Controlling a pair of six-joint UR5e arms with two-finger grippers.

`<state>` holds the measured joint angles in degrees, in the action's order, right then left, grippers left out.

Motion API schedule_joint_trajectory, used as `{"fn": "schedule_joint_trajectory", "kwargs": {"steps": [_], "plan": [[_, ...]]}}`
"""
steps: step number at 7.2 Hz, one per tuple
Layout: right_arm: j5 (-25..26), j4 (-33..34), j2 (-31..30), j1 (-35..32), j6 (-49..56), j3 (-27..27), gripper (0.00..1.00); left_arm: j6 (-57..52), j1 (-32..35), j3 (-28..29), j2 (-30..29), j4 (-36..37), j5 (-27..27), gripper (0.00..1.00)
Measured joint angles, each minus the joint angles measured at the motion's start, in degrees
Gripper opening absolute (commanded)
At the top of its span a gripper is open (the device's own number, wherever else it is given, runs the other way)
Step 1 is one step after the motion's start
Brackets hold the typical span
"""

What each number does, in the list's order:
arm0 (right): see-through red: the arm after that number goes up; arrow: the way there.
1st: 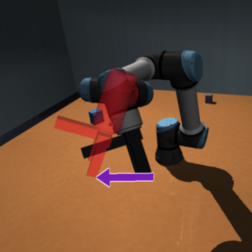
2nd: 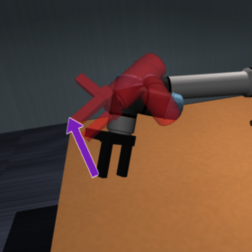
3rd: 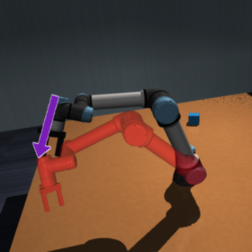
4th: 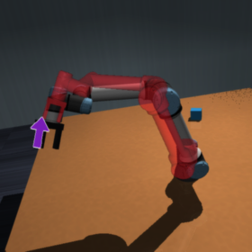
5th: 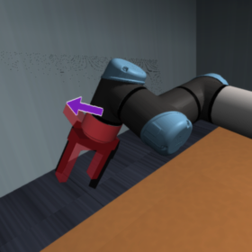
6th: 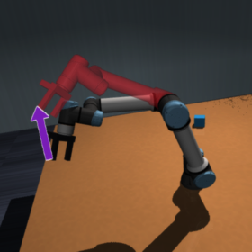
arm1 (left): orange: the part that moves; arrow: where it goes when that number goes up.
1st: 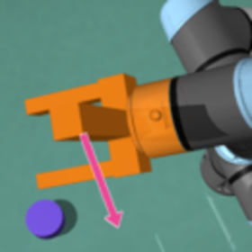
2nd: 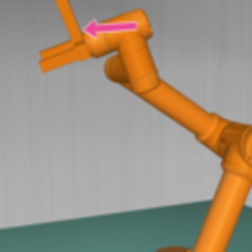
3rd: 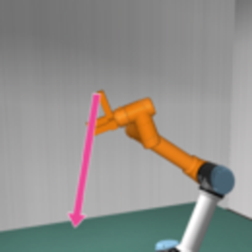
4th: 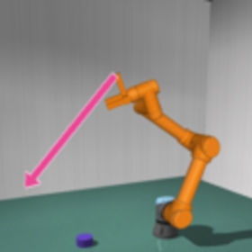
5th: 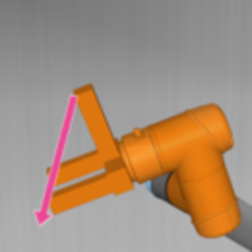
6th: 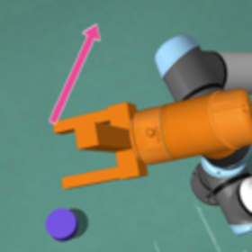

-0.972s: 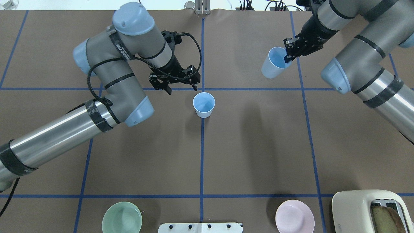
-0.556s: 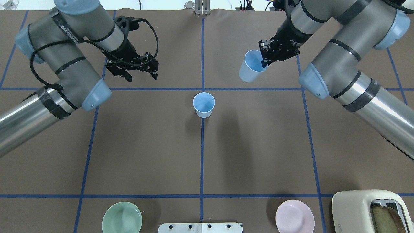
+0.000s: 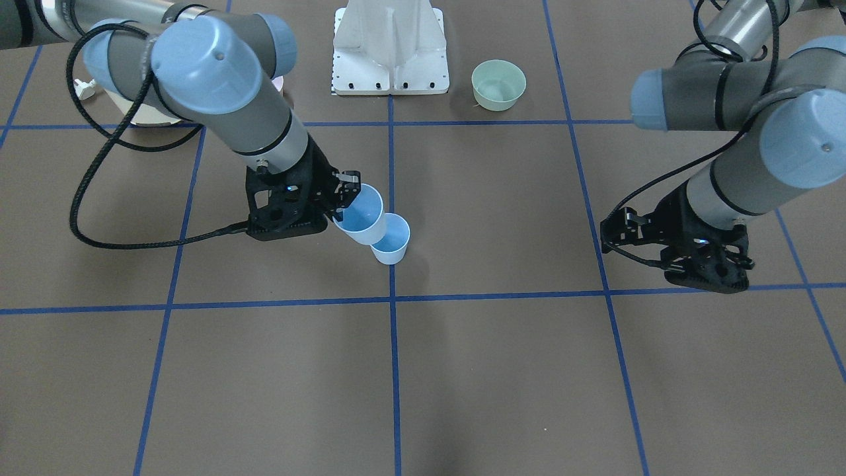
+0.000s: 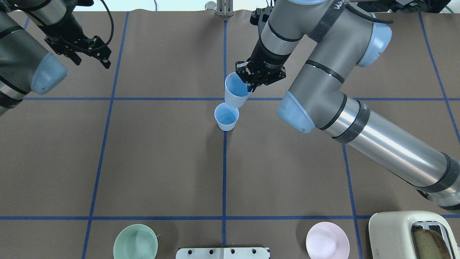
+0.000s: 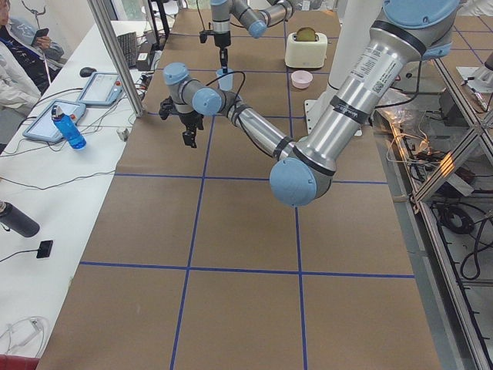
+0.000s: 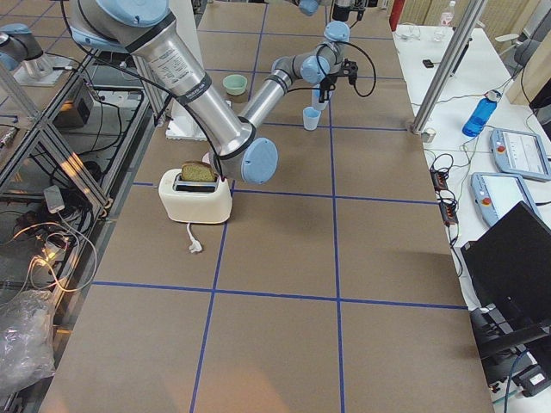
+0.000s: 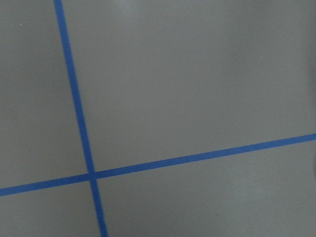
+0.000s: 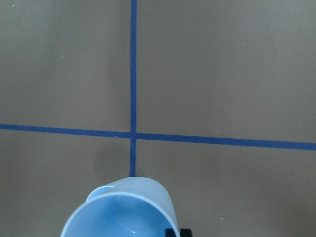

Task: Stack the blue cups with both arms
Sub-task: 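Move the held cup over the centre cup with the right gripper while the left withdraws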

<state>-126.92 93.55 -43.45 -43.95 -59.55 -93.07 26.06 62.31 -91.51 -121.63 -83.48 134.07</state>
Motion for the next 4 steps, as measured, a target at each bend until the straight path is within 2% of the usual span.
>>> {"fn": "schedule_joint_trajectory", "kwargs": {"steps": [4], "plan": [[6.13, 2.59, 1.35, 5.46, -0.24, 0.2, 0.0, -3.6, 1.47, 0.29, 1.99, 0.69, -0.04, 0.98]]}}
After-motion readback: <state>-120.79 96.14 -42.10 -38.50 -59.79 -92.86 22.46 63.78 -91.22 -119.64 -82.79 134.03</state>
